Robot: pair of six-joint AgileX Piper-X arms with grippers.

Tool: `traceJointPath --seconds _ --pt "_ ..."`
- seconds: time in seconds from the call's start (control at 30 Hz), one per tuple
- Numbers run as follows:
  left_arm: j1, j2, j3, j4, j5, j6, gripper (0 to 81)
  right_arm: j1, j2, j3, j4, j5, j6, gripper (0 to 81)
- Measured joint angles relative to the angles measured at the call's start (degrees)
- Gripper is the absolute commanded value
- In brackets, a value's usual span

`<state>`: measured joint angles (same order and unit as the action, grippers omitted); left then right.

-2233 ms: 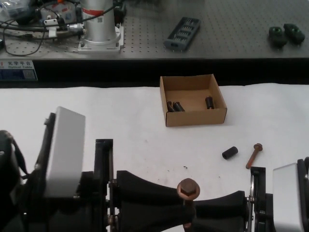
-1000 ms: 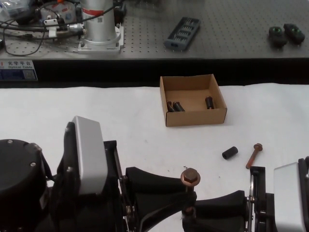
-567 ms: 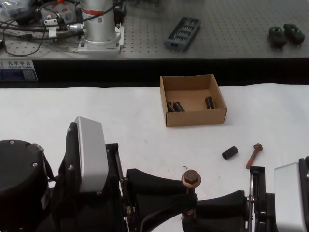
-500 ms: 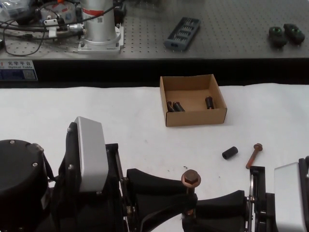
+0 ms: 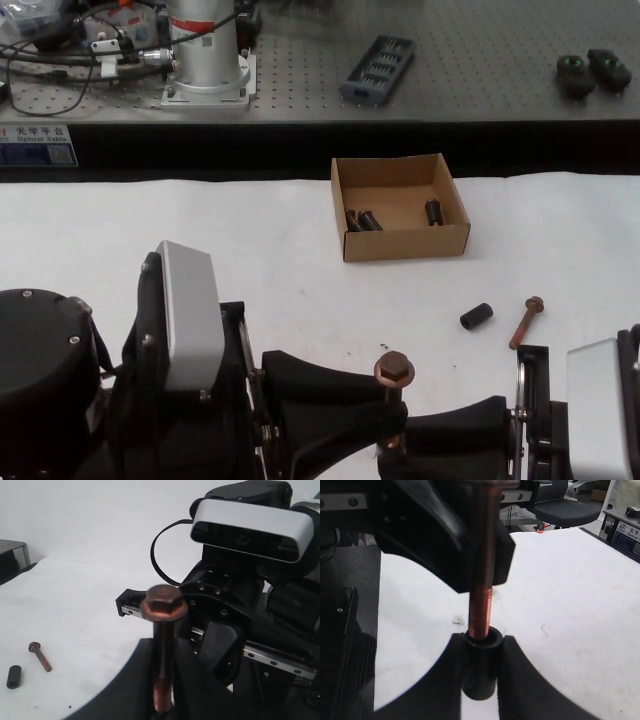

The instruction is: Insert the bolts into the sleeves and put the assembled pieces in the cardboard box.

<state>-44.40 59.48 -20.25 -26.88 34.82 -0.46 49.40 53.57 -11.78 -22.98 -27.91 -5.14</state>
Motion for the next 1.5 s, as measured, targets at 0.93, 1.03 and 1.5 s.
traceJointPath --seconds 0.93,1.03,1.5 --pt "-0.16 0.00 -0.13 4.21 -0.84 -0.84 0.6 0.14 0.00 0.19 -1.79 -1.13 -0.37 5.4" --pt "-0.15 0.00 -0.10 4.59 -1.03 -0.84 0.6 0.14 0.00 0.19 -1.96 -1.13 -0.40 5.4" --pt "-0.15 0.00 -0.10 4.80 -1.02 -0.84 0.6 0.14 0.00 0.19 -2.44 -1.13 -0.48 5.4"
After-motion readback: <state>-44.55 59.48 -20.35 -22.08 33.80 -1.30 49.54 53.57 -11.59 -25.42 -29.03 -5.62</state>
